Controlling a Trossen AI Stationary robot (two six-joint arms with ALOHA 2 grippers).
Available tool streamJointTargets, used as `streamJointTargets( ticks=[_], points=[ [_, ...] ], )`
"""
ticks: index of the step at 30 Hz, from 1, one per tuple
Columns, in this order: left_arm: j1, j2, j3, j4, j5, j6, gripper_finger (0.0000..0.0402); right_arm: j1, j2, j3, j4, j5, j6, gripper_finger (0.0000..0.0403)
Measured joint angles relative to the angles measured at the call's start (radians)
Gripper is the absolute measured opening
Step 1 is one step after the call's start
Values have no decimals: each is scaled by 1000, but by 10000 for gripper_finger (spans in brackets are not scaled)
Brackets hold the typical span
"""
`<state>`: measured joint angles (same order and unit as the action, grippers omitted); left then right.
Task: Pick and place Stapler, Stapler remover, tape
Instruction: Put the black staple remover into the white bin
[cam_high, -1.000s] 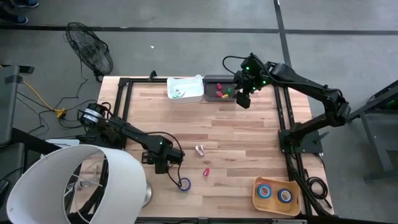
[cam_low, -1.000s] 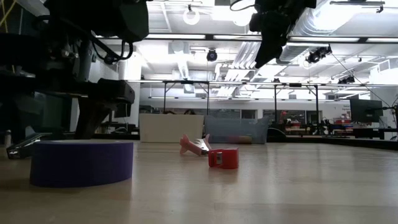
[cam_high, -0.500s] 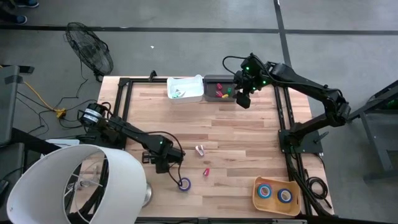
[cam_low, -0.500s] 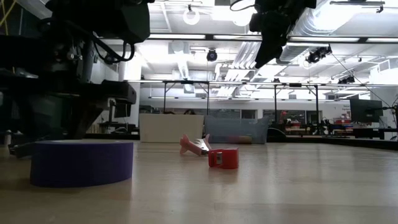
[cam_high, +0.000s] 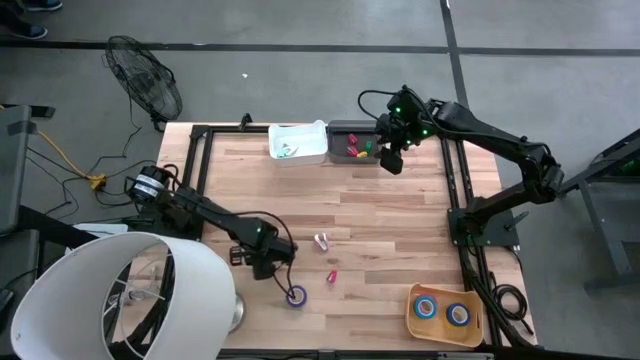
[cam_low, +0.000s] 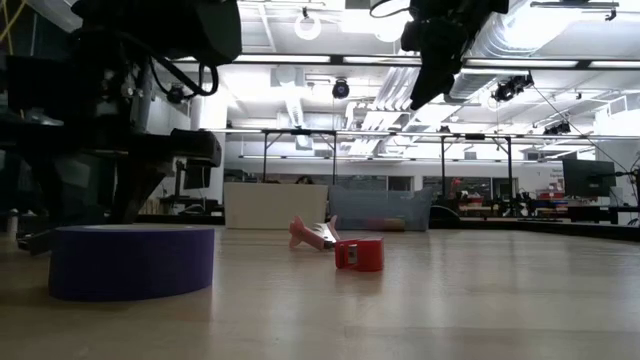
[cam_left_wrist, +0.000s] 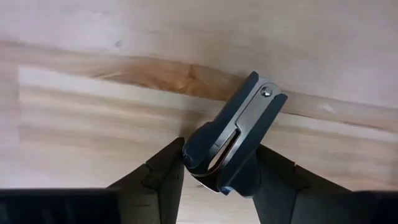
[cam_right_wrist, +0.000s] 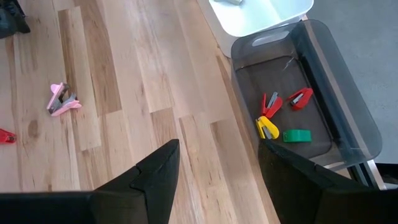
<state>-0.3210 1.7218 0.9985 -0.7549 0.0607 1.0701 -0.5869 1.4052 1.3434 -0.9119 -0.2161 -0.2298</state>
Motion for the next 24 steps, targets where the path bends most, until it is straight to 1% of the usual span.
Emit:
streamJointTargets(
  ticks=[2,4,11,19,24],
  points=[
    [-1,0,0,11,-49,-65,153,0,0,0,-1,0,-6,209],
    [0,0,1,12,-73,-128,153,0,0,0,0,0,-7,209],
    [0,0,1,34,-106,-268,153,0,0,0,1,0,-18,209],
    [0,0,2,59,-167,-409,153,0,0,0,3,0,-19,209],
    [0,0,2,73,-184,-471,153,0,0,0,3,0,-23,209]
  ],
)
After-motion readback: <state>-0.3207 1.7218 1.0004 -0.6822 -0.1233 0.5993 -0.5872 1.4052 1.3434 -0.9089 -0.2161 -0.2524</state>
